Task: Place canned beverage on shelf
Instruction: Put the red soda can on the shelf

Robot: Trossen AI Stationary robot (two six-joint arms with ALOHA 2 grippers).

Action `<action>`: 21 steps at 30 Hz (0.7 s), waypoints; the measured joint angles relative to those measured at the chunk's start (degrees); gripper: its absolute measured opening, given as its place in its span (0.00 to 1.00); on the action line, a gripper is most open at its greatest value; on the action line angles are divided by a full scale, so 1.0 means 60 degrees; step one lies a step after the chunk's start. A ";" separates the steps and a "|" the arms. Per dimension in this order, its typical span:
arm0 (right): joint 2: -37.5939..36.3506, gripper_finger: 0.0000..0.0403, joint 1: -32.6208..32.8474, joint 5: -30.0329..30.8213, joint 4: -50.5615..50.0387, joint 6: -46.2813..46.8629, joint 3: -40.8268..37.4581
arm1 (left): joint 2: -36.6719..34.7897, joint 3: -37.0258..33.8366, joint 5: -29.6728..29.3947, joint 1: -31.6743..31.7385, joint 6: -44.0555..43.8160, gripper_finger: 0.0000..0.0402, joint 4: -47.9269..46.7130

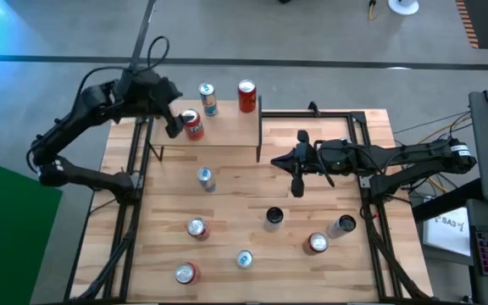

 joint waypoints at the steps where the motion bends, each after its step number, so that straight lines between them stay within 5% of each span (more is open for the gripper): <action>1: 0.0030 0.03 -0.0030 -0.0004 0.0154 -0.0011 0.0000 | -0.0148 -0.0189 0.0000 -0.0239 -0.0099 0.91 0.0177; 5: 0.0306 0.03 -0.0273 0.0004 0.0714 -0.0179 0.0004 | -0.0818 -0.1105 -0.0480 -0.1352 -0.0696 0.82 0.0859; 12: 0.1044 0.03 -0.0967 -0.0015 0.1780 -0.0234 0.0018 | -0.2060 -0.2947 -0.2981 -0.3350 -0.1668 0.64 0.1278; 21: 0.2784 0.03 -0.1681 -0.0070 0.1800 -0.0966 0.1752 | -0.3351 -0.5601 -0.3167 -0.4124 -0.2907 0.33 0.2057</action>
